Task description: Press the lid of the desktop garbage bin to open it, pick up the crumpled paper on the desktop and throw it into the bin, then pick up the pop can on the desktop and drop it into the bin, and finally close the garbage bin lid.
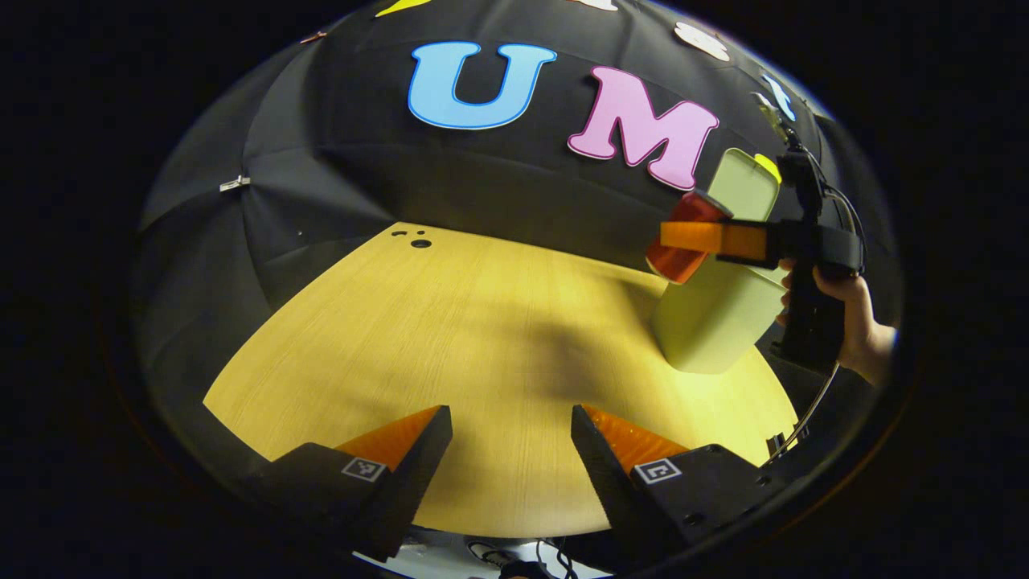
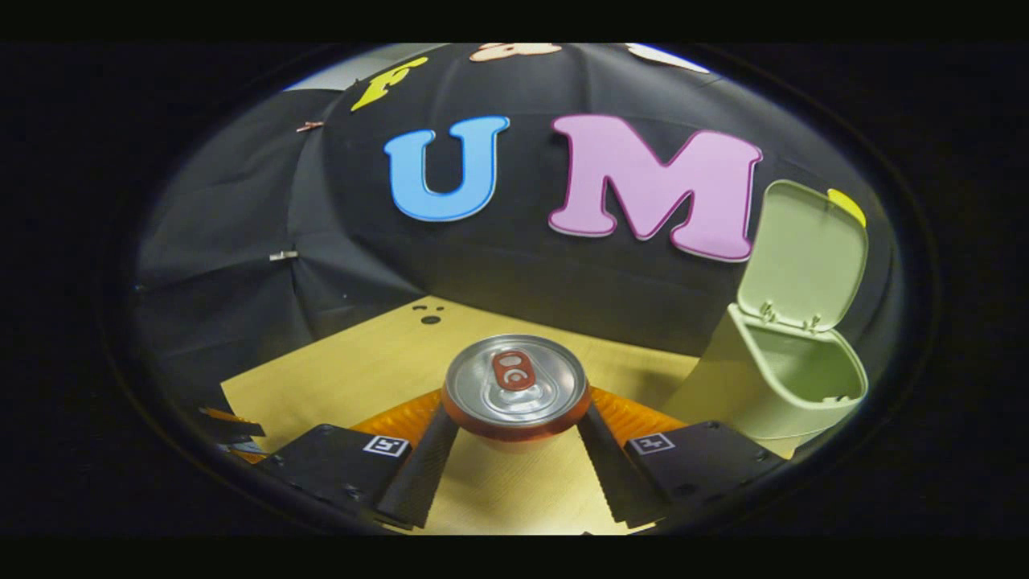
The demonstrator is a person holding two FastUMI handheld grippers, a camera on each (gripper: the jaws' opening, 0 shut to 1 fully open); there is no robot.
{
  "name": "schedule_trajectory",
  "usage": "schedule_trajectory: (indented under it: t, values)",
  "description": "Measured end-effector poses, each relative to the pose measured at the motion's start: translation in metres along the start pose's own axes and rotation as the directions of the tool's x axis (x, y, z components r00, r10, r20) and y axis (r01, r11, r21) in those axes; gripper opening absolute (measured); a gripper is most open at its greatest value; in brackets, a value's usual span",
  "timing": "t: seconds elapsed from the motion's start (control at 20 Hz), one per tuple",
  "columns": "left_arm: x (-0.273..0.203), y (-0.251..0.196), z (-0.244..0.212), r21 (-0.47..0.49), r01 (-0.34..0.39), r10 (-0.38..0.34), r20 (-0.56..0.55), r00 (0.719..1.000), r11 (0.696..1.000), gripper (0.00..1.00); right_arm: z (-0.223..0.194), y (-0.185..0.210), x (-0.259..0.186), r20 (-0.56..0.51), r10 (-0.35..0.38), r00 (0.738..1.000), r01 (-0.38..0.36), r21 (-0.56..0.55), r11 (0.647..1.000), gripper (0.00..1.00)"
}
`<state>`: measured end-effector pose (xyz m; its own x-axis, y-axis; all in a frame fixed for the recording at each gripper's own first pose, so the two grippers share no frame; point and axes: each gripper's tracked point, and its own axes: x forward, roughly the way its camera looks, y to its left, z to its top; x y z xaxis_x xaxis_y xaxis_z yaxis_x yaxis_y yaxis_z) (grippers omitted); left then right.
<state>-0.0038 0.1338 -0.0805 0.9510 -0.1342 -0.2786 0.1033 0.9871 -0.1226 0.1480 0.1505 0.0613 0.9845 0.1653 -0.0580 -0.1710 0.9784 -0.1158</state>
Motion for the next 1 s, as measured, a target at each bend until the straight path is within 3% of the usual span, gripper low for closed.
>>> schedule_trajectory:
  t: [0.25,0.55,0.9,0.95,1.0]
  values:
    - [-0.003,-0.003,0.006,0.045,0.052,-0.053,0.021,0.998,0.998,0.96,0.052,-0.021,-0.041,0.072,-0.062,0.995,0.057,0.069,0.996,0.83]
    - [-0.007,-0.022,0.01,0.077,0.115,-0.117,0.026,0.993,0.99,0.96,0.084,-0.085,-0.077,0.099,-0.179,0.979,0.155,0.21,0.965,0.83]
    - [0.01,-0.04,0.012,0.068,0.092,-0.093,0.009,0.996,0.993,0.96,0.105,-0.195,-0.095,0.127,-0.313,0.941,0.277,0.239,0.931,0.83]
    - [0.014,-0.041,0.014,0.067,0.081,-0.082,0.009,0.997,0.994,0.96,0.105,-0.209,-0.093,0.123,-0.325,0.938,0.289,0.241,0.926,0.87]
    - [0.017,-0.043,0.016,0.062,0.069,-0.07,0.01,0.997,0.996,0.96,0.103,-0.221,-0.091,0.119,-0.331,0.936,0.295,0.248,0.923,0.83]
